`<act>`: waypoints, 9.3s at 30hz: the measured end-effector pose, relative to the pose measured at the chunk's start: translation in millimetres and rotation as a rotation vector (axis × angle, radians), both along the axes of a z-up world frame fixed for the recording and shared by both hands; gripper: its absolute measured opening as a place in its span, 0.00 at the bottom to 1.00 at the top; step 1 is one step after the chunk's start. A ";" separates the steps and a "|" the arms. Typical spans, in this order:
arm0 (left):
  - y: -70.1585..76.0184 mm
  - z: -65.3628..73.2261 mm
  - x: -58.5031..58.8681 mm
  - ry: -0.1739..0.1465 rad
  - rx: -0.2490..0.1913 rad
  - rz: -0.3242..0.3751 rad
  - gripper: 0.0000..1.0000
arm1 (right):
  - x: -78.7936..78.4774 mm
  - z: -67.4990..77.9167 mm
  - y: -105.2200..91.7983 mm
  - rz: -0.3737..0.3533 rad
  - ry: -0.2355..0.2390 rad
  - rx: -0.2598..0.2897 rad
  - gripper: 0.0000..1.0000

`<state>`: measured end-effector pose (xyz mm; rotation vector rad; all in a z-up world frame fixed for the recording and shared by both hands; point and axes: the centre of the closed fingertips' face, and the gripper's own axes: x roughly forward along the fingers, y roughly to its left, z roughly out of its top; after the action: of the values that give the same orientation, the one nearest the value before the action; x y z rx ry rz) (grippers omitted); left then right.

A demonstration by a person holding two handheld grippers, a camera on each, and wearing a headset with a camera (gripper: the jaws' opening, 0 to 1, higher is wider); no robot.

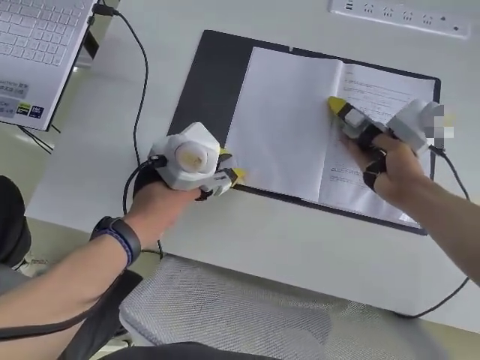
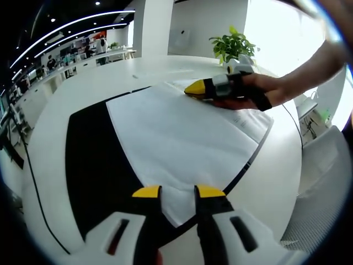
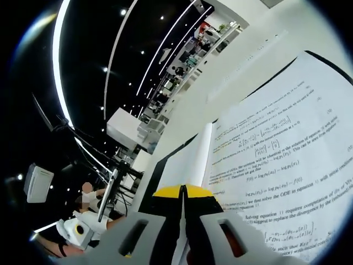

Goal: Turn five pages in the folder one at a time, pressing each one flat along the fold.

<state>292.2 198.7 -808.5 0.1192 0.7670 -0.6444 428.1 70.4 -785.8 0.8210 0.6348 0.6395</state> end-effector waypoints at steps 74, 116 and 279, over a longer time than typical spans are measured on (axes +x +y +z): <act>-10.3 4.3 -5.7 0.071 -0.113 0.049 0.41 | -168.7 -7.0 -19.8 0.080 0.135 -0.067 0.01; 18.2 125.6 -33.0 -0.123 -0.101 0.096 0.67 | -173.5 82.5 -158.0 0.117 -0.233 -0.599 0.61; -293.4 1.2 16.4 -0.091 0.021 -0.393 0.39 | -88.2 1.1 -181.8 0.096 -0.014 -0.324 0.34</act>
<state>308.6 -94.6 -807.3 0.3216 0.6666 -0.9971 339.9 -111.4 -784.7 0.4863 0.7459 0.6081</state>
